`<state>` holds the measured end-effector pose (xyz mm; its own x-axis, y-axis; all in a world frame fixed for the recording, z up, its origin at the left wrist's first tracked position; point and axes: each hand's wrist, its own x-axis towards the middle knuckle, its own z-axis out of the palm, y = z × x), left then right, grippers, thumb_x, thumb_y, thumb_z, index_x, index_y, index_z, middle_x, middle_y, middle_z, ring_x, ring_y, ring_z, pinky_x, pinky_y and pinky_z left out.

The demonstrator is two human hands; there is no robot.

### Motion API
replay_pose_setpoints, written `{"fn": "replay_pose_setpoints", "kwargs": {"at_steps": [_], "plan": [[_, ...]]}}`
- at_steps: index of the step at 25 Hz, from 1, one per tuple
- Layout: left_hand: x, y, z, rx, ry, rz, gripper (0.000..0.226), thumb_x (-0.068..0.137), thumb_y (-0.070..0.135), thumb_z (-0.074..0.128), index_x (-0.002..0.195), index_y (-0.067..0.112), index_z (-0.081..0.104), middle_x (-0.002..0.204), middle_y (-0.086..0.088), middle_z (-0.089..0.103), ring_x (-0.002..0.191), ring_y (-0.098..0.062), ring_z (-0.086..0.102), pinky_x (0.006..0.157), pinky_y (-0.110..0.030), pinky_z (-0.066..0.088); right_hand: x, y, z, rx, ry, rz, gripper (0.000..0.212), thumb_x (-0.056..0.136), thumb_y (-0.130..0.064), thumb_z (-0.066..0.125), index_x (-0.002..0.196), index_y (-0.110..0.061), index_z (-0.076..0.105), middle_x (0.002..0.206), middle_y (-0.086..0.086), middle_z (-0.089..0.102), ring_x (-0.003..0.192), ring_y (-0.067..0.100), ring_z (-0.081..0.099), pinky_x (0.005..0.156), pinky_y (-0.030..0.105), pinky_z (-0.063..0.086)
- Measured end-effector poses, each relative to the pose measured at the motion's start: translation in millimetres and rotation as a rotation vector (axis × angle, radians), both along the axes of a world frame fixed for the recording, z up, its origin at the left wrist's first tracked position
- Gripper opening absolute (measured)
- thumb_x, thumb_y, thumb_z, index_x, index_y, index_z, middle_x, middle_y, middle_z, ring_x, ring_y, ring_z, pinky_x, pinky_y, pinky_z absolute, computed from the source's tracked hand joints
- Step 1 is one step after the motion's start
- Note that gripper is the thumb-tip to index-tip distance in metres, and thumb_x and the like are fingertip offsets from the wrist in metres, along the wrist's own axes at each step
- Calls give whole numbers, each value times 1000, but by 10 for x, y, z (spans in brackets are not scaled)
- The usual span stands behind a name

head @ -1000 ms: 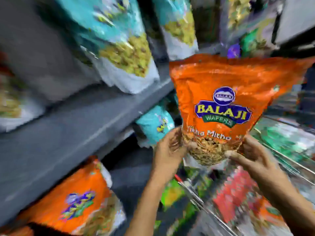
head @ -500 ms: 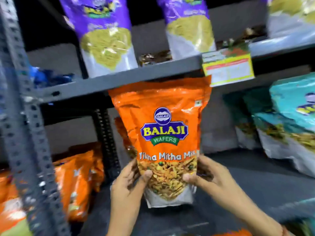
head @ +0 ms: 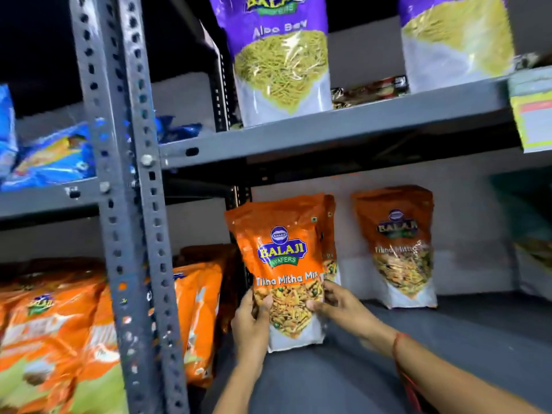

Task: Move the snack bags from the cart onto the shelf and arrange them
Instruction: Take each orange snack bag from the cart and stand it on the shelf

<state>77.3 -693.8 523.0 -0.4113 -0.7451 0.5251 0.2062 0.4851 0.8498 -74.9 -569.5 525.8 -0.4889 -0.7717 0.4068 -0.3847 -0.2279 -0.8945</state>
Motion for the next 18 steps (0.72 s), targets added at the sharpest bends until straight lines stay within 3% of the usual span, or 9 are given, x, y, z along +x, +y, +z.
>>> {"fn": "replay_pose_setpoints", "kwargs": {"at_steps": [3,6,11,16,18], "plan": [[-74,-138,-74,-36,-47,17,30,90,34,62,117,20,65,108,-2,74,102,-18,69,92,-45,55,-49,-104,5,29,-15,3,27,91,-9,66,115,-19,61,122,4,70,106,7,67,89,18,53],[-150,-201,-54,-42,-74,3,26,92,30,59,117,21,63,110,-1,73,102,-14,68,90,-39,56,-121,-134,-4,39,-43,14,27,91,-12,67,113,-25,61,111,-10,71,92,-9,70,76,9,53],[-250,-218,-39,-57,-119,-16,32,94,35,55,122,21,60,112,1,72,103,-13,67,86,-32,56,-228,-178,-69,21,-64,-22,42,88,-21,71,128,-21,58,122,-3,71,110,6,67,87,18,55],[-321,-249,-57,-7,-132,-76,30,95,34,53,123,24,55,122,-3,67,112,-17,63,97,-46,54,-242,-179,-112,16,-82,-45,58,75,-45,76,127,-29,59,125,-6,71,118,11,65,98,29,53],[-319,-237,-59,9,-131,-96,27,95,34,52,121,31,53,124,-3,66,113,-16,62,94,-38,54,-190,-155,-116,13,-91,-49,61,71,-49,78,127,-35,57,125,-8,70,113,4,67,92,23,54]]}}
